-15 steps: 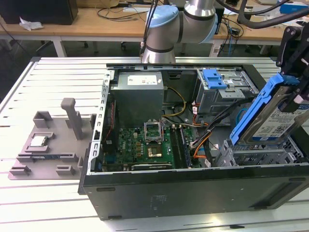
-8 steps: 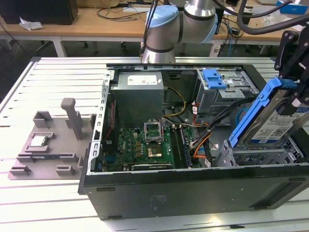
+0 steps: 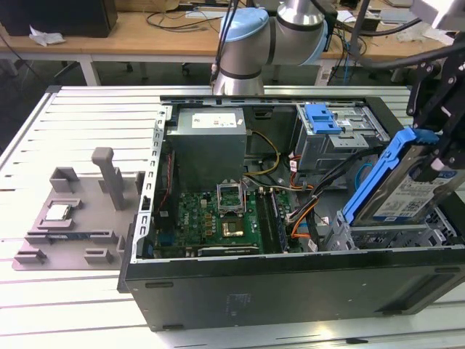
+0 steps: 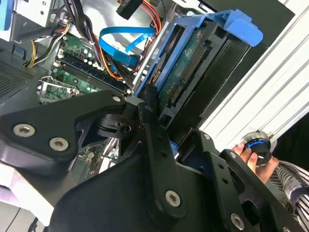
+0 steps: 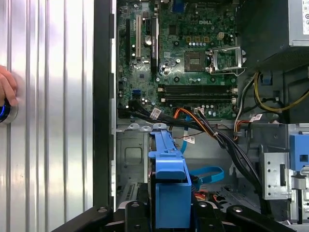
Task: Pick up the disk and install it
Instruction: 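Insert the disk into the insertion slot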
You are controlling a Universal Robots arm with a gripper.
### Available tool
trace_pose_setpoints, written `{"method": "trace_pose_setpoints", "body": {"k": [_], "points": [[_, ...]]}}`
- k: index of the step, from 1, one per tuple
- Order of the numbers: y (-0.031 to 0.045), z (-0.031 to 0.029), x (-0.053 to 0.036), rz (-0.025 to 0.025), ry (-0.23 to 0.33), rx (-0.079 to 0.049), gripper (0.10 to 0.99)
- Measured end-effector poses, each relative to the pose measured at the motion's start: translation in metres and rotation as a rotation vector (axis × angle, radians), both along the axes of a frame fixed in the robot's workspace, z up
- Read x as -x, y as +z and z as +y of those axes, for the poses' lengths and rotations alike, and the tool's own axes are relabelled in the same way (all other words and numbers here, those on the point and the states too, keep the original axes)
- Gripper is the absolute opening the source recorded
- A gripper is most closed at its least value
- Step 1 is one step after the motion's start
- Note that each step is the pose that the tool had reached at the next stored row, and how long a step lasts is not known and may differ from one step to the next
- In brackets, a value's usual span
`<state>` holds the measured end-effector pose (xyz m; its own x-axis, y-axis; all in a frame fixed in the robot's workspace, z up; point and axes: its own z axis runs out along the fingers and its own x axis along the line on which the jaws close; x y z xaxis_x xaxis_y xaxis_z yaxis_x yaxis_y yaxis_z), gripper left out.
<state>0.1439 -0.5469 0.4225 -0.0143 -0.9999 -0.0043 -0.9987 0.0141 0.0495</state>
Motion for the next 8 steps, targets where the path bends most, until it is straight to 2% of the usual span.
{"method": "trace_pose_setpoints", "body": {"k": [5,8], "points": [[-0.012,0.0001,0.0002,0.0,0.0,0.0,0.365],[-0.0156,0.0001,0.0002,0.0,0.0,0.0,0.365]]}}
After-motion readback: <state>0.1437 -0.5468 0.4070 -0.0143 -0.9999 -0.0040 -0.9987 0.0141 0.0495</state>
